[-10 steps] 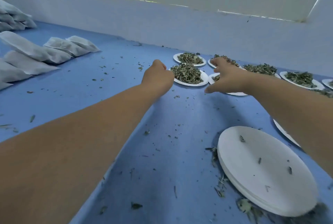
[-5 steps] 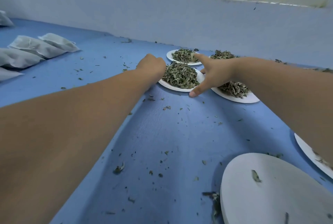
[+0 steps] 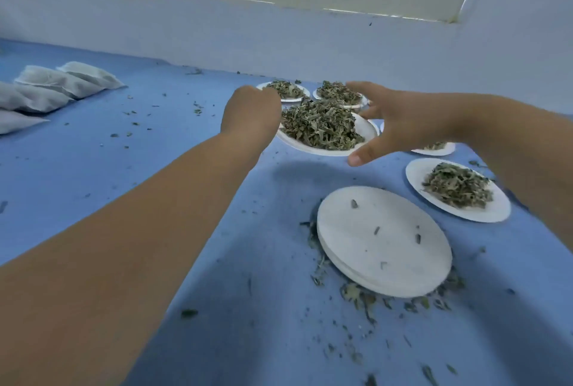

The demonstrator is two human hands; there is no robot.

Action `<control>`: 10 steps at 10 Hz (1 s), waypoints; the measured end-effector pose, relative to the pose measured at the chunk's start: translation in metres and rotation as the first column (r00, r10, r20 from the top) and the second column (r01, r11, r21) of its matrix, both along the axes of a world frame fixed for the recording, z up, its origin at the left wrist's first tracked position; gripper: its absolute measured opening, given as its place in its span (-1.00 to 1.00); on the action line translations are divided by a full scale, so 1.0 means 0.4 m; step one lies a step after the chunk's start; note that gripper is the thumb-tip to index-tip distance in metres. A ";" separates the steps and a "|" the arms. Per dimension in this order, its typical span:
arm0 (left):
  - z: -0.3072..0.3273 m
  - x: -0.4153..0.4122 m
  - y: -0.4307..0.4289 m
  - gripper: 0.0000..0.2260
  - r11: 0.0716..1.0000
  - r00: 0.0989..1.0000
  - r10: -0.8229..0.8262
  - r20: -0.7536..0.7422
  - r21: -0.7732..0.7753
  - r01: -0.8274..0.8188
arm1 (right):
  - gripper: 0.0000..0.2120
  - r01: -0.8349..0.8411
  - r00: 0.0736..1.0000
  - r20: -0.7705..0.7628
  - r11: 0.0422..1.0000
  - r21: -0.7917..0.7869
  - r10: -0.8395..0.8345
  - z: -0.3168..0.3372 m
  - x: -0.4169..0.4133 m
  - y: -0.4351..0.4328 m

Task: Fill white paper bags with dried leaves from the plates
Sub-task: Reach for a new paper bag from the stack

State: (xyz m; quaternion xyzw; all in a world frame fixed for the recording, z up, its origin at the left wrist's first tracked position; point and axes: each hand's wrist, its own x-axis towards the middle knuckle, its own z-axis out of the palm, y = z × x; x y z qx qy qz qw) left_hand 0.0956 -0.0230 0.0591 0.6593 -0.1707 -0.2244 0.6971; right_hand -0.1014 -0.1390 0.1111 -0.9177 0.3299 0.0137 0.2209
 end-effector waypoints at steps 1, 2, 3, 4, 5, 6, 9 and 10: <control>-0.030 -0.115 0.086 -0.62 0.986 0.945 -0.131 0.298 0.141 0.092 | 0.24 0.013 1.000 -0.018 1.000 -0.003 -0.013 -0.018 -0.123 0.102; -0.072 -0.190 0.159 -0.74 0.957 0.908 -0.247 0.339 0.234 0.173 | 0.24 0.041 0.998 -0.048 0.999 -0.007 -0.041 -0.056 -0.223 0.189; -0.097 -0.241 0.208 -0.93 0.932 0.867 -0.324 0.378 0.287 0.222 | 0.29 0.067 0.993 -0.095 0.998 0.004 -0.067 -0.093 -0.280 0.246; -0.109 -0.265 0.224 -0.89 0.926 0.833 -0.343 0.435 0.304 0.223 | 0.28 0.073 0.988 -0.134 0.997 -0.021 -0.076 -0.118 -0.304 0.275; -0.095 -0.288 0.241 -0.86 0.887 0.783 -0.404 0.473 0.413 0.208 | 0.29 0.098 0.987 -0.119 0.993 -0.060 -0.105 -0.120 -0.316 0.285; -0.069 -0.333 0.251 -0.72 0.894 0.743 -0.413 0.526 0.388 0.222 | 0.26 0.143 0.985 -0.089 0.987 -0.079 -0.149 -0.105 -0.346 0.290; -0.041 -0.706 0.158 -0.71 0.807 0.408 -0.510 0.757 0.256 0.533 | -0.12 0.398 0.917 0.031 0.909 -0.119 -0.397 -0.119 -0.594 0.259; -0.066 -0.839 0.109 -0.72 0.710 0.306 -0.616 0.726 0.344 0.614 | -0.32 0.576 0.817 0.068 0.805 -0.141 -0.572 -0.152 -0.727 0.237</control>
